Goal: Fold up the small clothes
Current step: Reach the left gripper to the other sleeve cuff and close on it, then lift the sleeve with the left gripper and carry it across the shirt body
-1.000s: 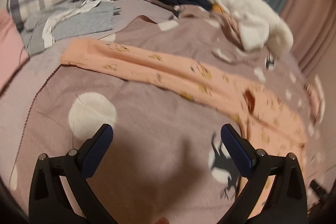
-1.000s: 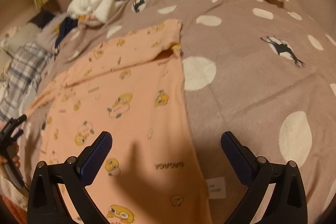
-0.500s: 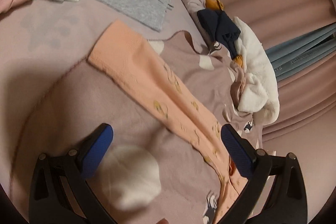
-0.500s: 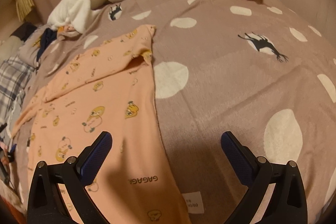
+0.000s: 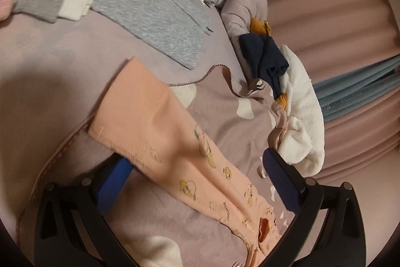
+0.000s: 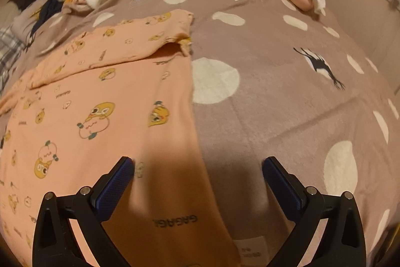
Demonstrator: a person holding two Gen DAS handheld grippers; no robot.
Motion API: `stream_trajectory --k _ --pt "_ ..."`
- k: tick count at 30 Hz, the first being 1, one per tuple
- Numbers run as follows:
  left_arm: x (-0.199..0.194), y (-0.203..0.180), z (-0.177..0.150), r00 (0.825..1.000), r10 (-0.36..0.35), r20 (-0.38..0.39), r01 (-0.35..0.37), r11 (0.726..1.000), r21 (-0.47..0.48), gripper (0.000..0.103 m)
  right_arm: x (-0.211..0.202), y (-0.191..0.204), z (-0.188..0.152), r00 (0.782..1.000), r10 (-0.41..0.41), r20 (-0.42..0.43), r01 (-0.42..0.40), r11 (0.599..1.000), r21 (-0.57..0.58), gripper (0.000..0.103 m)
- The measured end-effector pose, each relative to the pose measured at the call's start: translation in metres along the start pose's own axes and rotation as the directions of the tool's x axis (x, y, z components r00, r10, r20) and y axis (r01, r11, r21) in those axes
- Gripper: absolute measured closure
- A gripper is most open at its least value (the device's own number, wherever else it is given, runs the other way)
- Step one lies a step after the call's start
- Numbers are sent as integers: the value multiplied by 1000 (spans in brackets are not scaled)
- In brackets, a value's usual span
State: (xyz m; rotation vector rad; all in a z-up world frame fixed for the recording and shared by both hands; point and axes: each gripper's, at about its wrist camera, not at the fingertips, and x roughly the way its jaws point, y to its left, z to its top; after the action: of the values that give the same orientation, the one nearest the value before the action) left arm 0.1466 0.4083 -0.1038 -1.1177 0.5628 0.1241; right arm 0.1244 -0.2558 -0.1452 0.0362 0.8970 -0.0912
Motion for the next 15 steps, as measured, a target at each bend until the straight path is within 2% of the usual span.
stream_trajectory --k 7,8,9,10,11,12,14,15 --pt "12 -10 -1 998 60 8 -61 996 60 5 -1 2 0 1000 -22 9 22 1000 -17 1" --pt "12 -9 -1 996 79 29 -81 995 65 16 -1 1 0 999 -31 10 31 999 -17 1" --pt "11 -7 0 994 97 44 -100 993 59 37 0 0 0 999 -40 8 40 999 -15 1" --pt "12 -3 1 991 121 54 -124 991 43 50 1 -1 0 999 -42 4 42 999 -11 1" --pt "11 5 3 986 154 59 -155 988 8 73 2 -1 0 999 -39 0 39 999 -3 1" --pt "9 12 5 982 175 64 -174 984 -30 88 3 -2 0 999 -32 -7 32 999 7 1" --pt "4 22 8 985 159 71 -152 985 -87 88 4 -3 0 1000 -27 -13 27 999 18 1" --pt "3 22 8 983 166 79 -159 984 -85 90 4 -2 0 999 -30 -15 30 999 16 1"
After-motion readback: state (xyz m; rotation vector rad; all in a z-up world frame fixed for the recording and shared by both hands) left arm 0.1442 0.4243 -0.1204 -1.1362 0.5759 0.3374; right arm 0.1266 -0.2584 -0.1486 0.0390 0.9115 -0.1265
